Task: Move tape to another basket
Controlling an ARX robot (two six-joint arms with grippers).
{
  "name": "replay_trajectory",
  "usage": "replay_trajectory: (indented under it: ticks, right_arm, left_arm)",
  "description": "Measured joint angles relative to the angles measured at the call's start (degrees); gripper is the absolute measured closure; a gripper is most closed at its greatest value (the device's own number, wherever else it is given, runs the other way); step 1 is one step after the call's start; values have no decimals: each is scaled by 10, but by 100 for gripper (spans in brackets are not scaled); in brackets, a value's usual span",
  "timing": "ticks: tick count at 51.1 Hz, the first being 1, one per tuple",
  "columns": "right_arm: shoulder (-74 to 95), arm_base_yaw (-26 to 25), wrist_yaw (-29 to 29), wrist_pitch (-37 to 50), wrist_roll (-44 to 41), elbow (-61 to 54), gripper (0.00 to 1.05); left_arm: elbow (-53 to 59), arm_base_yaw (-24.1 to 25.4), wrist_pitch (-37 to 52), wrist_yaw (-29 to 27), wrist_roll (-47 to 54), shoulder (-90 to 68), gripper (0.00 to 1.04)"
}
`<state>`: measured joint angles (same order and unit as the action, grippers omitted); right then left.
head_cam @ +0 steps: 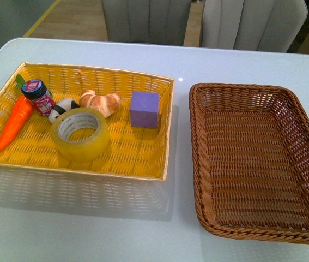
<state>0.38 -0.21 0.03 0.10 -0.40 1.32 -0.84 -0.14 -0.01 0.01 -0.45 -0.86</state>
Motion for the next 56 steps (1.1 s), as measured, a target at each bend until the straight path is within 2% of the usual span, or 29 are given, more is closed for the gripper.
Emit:
replay_trajectory:
  ticks: [7,12,14,15,16,19,21,25,29,34,43,50,56]
  right_arm:
    - [0,0,0,0,0,0,33]
    - [0,0,0,0,0,0,9]
    - [0,0,0,0,0,0,8]
    - [0,0,0,0,0,0,9]
    - [0,0,0,0,0,0,9]
    - [-1,0,0,0,0,0,9]
    - [-1,0,0,0,0,0,9]
    - [-1,0,0,0,0,0,9]
    - [-1,0,0,0,0,0,9]
    - [-1,0,0,0,0,0,9]
    - [-1,0,0,0,0,0,9]
    - [-1,0,0,0,0,0,9]
    - [-1,0,0,0,0,0,9]
  left_arm:
    - [0,0,0,0,0,0,9]
    - [0,0,0,0,0,0,9]
    - [0,0,0,0,0,0,9]
    - [-5,3,-16,12,-7,-10,9]
    - [-31,11,-83,49,-27,-35,9]
    - [-111,12,-242,94,-88,-162,9]
    - [-136,8,-274,97,-115,-220,9]
    - [-170,3,-232,105,-136,-308,9]
    - [-209,2,-132,104,-142,-414,9]
    - [-237,-2,-53,101,-146,-514,9]
    - [-287,-39,78,74,-146,-718,9]
    - [-332,-63,138,58,-139,-861,9]
    - [-376,-67,155,47,-137,-966,9]
